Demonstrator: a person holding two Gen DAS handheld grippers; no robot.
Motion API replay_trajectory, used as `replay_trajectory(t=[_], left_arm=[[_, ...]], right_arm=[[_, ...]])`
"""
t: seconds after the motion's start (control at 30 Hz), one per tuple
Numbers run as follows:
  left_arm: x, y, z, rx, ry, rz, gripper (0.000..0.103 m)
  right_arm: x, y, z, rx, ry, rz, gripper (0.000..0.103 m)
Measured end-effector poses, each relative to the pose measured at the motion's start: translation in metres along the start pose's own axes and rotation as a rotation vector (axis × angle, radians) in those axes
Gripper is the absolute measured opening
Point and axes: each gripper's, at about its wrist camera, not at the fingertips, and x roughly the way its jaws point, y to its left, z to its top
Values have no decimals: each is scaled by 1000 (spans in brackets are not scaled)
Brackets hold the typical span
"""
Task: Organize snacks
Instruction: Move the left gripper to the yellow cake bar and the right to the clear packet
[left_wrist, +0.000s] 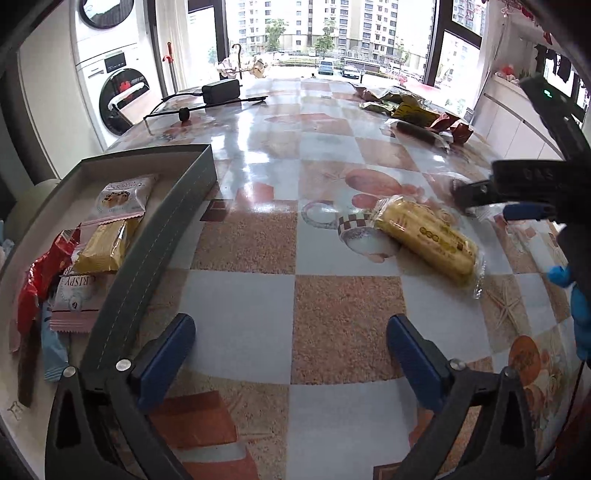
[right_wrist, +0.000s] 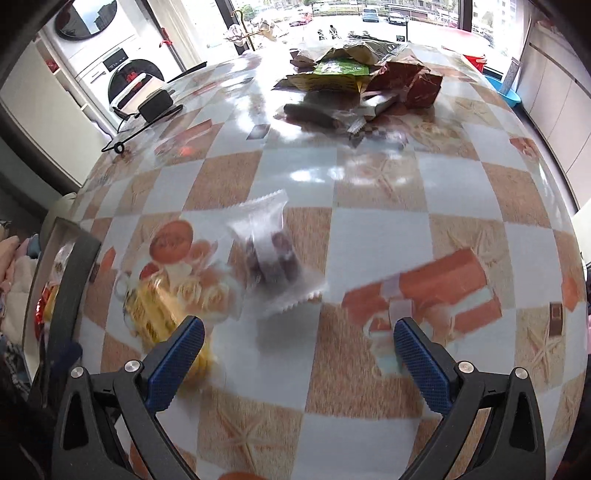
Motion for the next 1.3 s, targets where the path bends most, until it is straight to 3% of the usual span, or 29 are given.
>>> replay_trajectory(t=[0.13, 0.17, 0.23, 0.27, 0.3, 0.37, 0.53, 0.7, 0.8, 1.0, 1.17, 1.23, 1.27, 1.3], left_arm=[[0, 0, 0, 0, 0, 0, 103], [0, 0, 0, 0, 0, 0, 103], [0, 0, 0, 0, 0, 0, 103], [0, 0, 0, -1, 0, 1, 103], [0, 0, 0, -1, 0, 1, 103], [0, 0, 0, 0, 0, -2, 103], [-2, 1, -1, -5, -4, -10, 103], [-8, 5, -4, -9, -17, -56, 103], [-10, 0, -4, 12, 0, -47, 103], [-30, 2, 7, -56, -17, -86, 103], [-14, -20, 31, -79, 75, -86, 103], [-6, -32, 35, -71, 112, -61, 103], [-2, -39, 36, -65, 124, -46, 103], [2, -43, 35, -61, 133, -30, 103]], right_arm=[[18, 17, 24, -64, -1, -68, 103], [21, 23, 26, -98, -2, -99, 97], [18, 32, 26, -156, -21, -110, 80], [16, 36, 25, -166, -21, -106, 65], [13, 38, 24, -177, -22, -100, 41], [11, 44, 20, -193, -8, -90, 33], [1, 65, -10, -246, 23, -34, 33], [-17, 90, -62, -318, 62, 44, 33], [-28, 83, -78, -286, 57, 65, 31], [-38, 27, -84, -191, 11, -56, 31], [-49, -11, -93, -123, -22, -104, 32], [-51, -18, -95, -110, -24, -94, 43], [-51, -21, -96, -101, -16, -93, 74], [-49, -24, -96, -93, -11, -88, 95]])
